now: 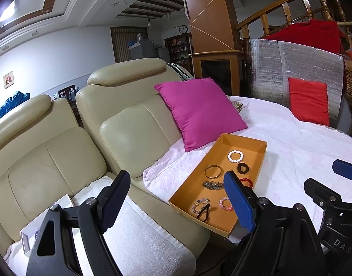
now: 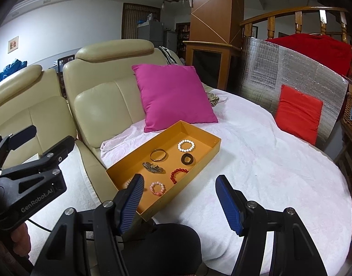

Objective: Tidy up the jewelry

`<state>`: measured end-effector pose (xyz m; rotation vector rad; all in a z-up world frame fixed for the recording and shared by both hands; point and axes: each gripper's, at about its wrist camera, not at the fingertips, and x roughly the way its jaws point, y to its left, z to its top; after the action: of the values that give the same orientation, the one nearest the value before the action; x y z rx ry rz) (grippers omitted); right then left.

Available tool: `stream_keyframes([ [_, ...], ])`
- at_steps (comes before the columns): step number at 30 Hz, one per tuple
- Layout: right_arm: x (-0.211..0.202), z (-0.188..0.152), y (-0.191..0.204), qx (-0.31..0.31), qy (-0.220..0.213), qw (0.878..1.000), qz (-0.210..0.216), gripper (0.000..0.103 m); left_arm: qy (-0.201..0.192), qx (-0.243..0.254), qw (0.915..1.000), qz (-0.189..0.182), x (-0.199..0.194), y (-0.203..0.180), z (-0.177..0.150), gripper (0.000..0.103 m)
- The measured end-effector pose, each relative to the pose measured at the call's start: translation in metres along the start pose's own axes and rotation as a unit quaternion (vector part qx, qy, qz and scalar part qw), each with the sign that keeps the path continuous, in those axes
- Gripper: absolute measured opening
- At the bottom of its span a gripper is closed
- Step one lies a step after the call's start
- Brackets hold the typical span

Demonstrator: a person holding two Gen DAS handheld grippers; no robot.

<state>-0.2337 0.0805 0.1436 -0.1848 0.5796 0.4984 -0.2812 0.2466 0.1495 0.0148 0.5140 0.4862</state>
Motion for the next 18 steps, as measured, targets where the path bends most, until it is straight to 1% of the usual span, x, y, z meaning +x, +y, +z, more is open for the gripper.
stream_keyframes([
  [18, 0.0065, -0.0012, 0.0010, 0.000, 0.007, 1.000, -0.004, 0.069, 0.000, 0.000, 1.0000, -0.004, 0.0022, 0.0034, -0.0014, 0.084],
])
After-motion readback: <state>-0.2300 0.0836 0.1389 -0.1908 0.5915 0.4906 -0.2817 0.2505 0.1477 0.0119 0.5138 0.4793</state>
